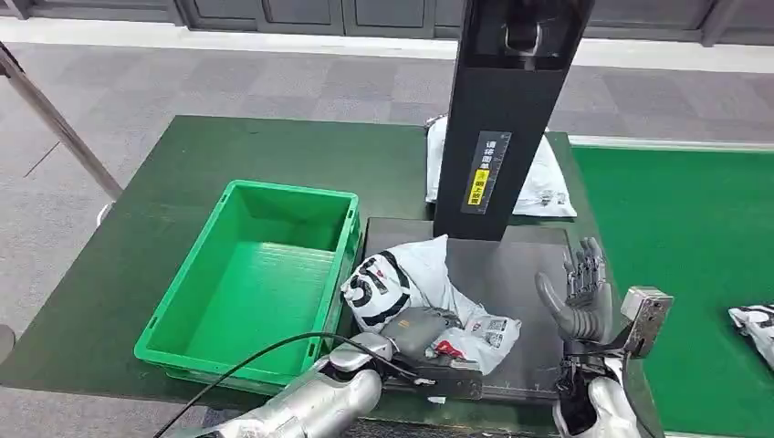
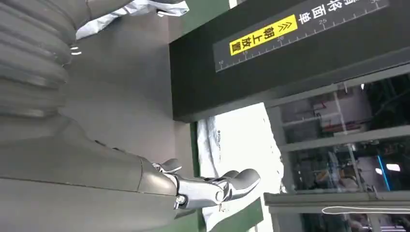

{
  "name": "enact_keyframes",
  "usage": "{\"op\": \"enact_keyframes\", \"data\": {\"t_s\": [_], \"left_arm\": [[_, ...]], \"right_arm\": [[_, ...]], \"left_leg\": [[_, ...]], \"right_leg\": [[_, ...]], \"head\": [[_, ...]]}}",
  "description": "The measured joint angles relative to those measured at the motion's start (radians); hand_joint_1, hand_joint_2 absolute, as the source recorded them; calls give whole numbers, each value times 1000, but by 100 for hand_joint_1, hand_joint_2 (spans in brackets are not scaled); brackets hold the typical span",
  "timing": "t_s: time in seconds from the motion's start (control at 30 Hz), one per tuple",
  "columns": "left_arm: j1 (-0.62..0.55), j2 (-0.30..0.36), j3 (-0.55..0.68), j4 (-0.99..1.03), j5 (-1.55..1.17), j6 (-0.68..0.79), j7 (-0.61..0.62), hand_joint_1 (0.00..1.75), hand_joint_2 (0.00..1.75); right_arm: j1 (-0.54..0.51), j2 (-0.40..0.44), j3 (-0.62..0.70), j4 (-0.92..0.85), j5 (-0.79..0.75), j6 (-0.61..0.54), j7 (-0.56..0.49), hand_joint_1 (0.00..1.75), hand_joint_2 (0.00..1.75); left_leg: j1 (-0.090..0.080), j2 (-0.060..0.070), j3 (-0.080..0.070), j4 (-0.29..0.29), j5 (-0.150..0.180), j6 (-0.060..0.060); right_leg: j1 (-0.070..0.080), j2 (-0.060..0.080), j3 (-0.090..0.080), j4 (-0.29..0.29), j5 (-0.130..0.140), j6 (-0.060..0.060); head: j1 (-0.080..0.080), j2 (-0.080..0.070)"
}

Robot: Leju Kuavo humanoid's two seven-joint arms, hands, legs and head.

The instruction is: Moved the parcel from conveyor to table for the left to box.

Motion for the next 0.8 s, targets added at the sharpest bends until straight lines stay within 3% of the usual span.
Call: {"op": "enact_keyframes", "data": {"t_s": [0.13, 0.33, 0.43, 0.5, 0.67, 0.8], "left_arm": [[23, 6, 38, -12, 48, 187, -92, 175, 175], [37, 21, 92, -23, 71, 252, -133, 175, 175], [56, 28, 142, -65, 135, 375, -238, 175, 175], [73, 42, 199, -159, 176, 435, -293, 175, 175], [114, 110, 301, -441, 120, 456, -259, 175, 175], [145, 126, 383, -569, -32, 469, -258, 175, 175]], "right_arm": [[19, 8, -3, -19, -2, 2, 1, 0, 175], [45, 13, -3, -30, -4, 1, 2, 0, 175], [55, 16, -3, -34, -21, -5, -1, 0, 175], [67, 16, -4, -36, -34, -5, -6, 0, 175], [79, 16, -4, -34, -62, 11, -21, 0, 175], [75, 16, -4, -27, -63, 19, -24, 0, 175]], "left_leg": [[0, 0, 6, 1, 1, -1], [0, 0, -3, 0, 4, -3], [0, 0, -8, 1, 5, -3], [0, 0, -10, 1, 5, -3], [0, 1, -12, 1, 5, -3], [0, 1, -14, 1, 6, -2]], "right_leg": [[0, 0, -4, 0, 0, 0], [1, 0, -14, 2, 1, -1], [0, 0, -19, 2, 2, -2], [0, 0, -20, 2, 3, -1], [0, 1, -24, 2, 3, -2], [0, 1, -24, 2, 3, -2]], "head": [[0, 0], [0, 0], [0, 0], [0, 0], [0, 0], [0, 0]]}}
